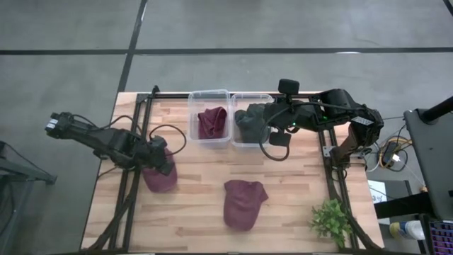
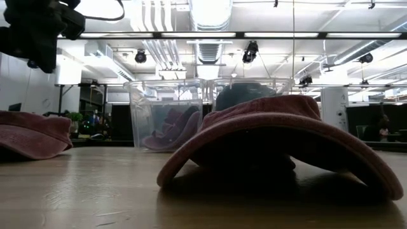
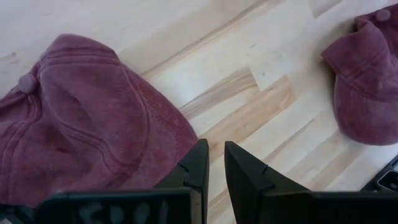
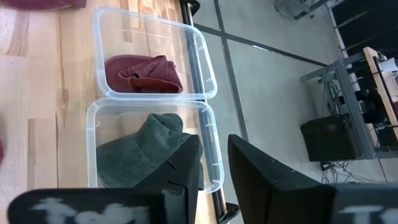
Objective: Pick & Place hat
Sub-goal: Put the left red cap into the left transparent bin
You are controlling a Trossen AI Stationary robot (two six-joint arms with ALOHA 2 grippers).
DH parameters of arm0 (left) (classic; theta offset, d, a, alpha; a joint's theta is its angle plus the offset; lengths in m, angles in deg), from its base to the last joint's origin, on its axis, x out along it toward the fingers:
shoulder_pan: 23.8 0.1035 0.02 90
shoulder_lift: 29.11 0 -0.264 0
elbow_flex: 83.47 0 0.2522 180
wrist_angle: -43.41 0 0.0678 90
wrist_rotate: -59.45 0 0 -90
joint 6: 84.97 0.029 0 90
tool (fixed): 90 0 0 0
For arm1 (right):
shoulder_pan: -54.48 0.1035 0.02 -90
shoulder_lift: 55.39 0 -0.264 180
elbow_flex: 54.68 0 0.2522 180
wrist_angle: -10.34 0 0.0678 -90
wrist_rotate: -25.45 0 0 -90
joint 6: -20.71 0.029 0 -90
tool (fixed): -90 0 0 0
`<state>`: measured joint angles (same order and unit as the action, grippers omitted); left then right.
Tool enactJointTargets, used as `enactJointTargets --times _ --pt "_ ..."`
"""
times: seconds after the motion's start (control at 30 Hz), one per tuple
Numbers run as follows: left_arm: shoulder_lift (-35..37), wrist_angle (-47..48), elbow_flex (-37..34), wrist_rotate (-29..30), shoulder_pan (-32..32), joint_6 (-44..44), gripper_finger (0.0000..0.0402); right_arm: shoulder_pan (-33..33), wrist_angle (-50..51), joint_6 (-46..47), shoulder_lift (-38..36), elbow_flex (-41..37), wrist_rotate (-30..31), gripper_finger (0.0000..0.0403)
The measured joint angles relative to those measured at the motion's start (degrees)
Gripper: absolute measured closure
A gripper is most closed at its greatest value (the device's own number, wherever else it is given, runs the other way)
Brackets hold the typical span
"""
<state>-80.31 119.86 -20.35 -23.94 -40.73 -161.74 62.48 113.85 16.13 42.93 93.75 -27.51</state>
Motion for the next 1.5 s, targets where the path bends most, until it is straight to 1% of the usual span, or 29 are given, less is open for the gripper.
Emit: enactJointTargets --times 0.23,0.63,1.2,1.33,1.5 --pt "0.0 0.0 0.0 0.5 0.0 1.8 0.0357 0.0 0.0 0.1 0.0 0.0 0.0 0.0316" --pt "0.0 -0.1 0.0 0.5 0.0 5.9 0.0357 0.0 0.0 0.1 0.0 0.0 0.0 0.0330" --pt "0.0 -0.1 0.0 0.3 0.0 8.0 0.0357 0.0 0.0 -0.1 0.0 0.0 0.0 0.0316" --pt "0.0 -0.1 -0.4 0.3 0.0 10.3 0.0357 0.0 0.0 -0.1 0.0 0.0 0.0 0.0320" --pt "0.0 -0.2 -1.8 0.3 0.0 8.4 0.0357 0.0 0.0 -0.1 0.0 0.0 0.0 0.0325"
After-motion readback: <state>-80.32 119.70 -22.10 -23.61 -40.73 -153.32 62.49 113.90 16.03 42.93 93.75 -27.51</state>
